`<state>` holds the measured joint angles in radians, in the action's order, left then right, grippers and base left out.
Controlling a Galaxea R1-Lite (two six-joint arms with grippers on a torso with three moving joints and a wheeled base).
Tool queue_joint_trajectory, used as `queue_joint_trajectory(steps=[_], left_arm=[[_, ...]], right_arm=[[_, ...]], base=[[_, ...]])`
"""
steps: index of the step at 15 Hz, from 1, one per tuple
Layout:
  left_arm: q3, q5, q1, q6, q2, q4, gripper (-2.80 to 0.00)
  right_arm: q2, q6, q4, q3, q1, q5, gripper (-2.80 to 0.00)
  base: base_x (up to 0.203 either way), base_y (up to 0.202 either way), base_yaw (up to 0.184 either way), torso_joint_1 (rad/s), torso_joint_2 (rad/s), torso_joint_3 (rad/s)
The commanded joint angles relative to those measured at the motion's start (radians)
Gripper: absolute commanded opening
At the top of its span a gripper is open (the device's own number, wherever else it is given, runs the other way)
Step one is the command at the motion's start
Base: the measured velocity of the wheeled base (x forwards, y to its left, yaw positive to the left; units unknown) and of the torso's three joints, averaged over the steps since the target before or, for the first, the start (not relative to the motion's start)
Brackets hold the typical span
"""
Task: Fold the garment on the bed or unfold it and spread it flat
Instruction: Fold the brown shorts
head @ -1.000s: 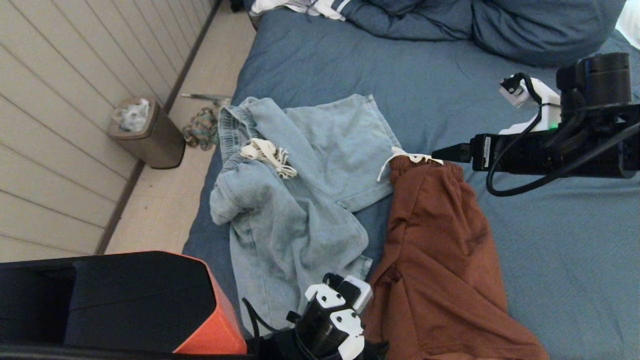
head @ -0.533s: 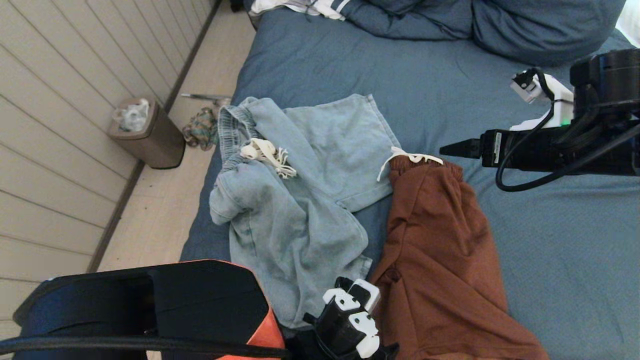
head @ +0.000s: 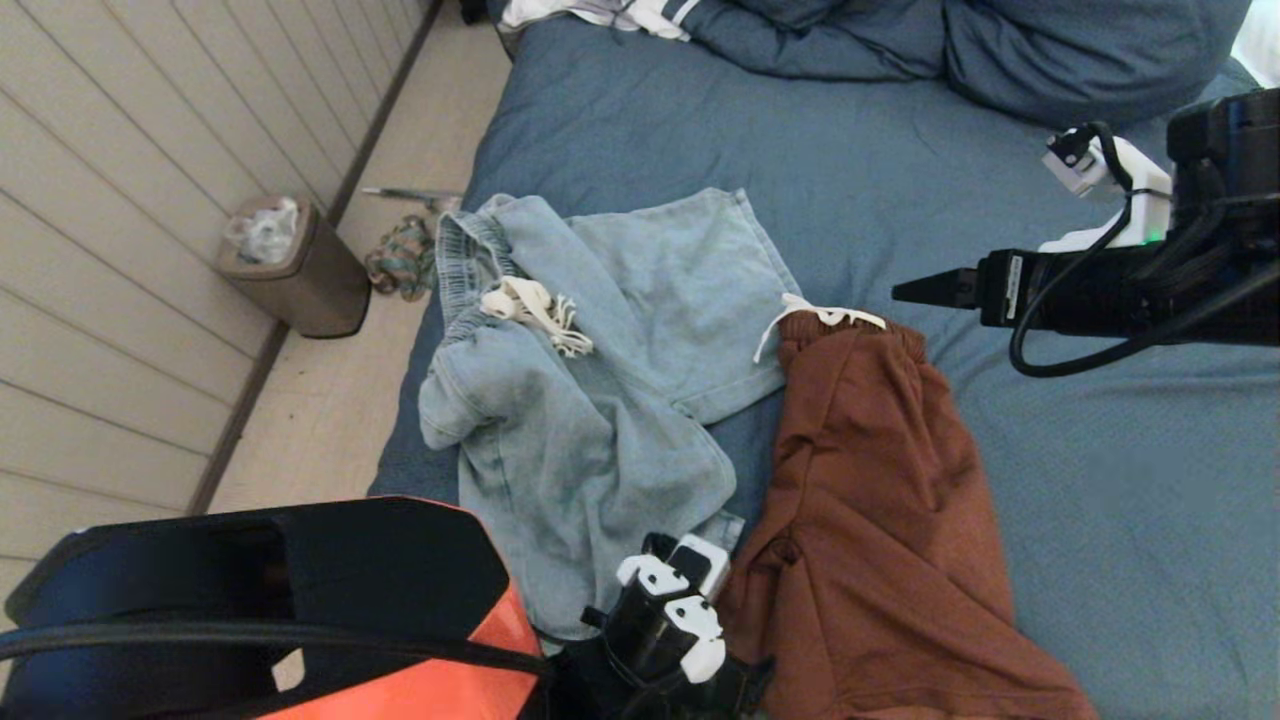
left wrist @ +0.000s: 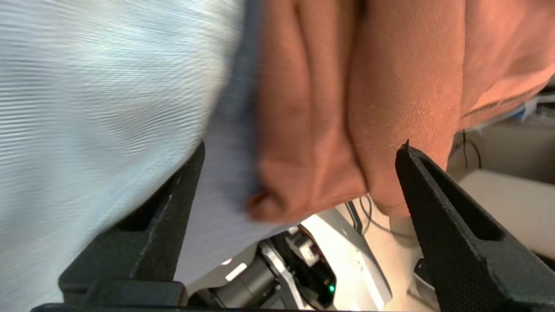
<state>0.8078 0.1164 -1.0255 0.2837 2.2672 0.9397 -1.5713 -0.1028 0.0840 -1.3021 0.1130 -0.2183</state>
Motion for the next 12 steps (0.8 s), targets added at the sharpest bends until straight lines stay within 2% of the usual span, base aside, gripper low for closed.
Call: queue_joint_trajectory(steps=[1, 4, 7, 12], left_arm=[[-0.086, 0.001, 0.006, 0.0, -0.106, 0.05, 0.0], [-0.118, -0.005, 0.007, 0.001, -0.077, 0.086, 0.0], [-0.085, -0.009, -0.041, 0.003, 0.01, 0.121, 0.0], [-0.044, -0.012, -0.08, 0.002, 0.024, 0.11, 0.0]], right_arm=[[-0.002, 0.0, 0.0, 0.004, 0.002, -0.001, 0.0], [-0.001, 0.0, 0.0, 0.002, 0.004, -0.003, 0.0], [-0.004, 0.0, 0.0, -0.002, 0.001, -0.003, 0.0], [-0.006, 0.0, -0.001, -0.003, -0.001, -0.001, 0.0]], base=[[0.0, 0.0, 0.0, 0.0, 0.0, 0.0], [0.0, 0.0, 0.0, 0.0, 0.0, 0.0], [0.0, 0.0, 0.0, 0.0, 0.0, 0.0], [0.0, 0.0, 0.0, 0.0, 0.0, 0.0]])
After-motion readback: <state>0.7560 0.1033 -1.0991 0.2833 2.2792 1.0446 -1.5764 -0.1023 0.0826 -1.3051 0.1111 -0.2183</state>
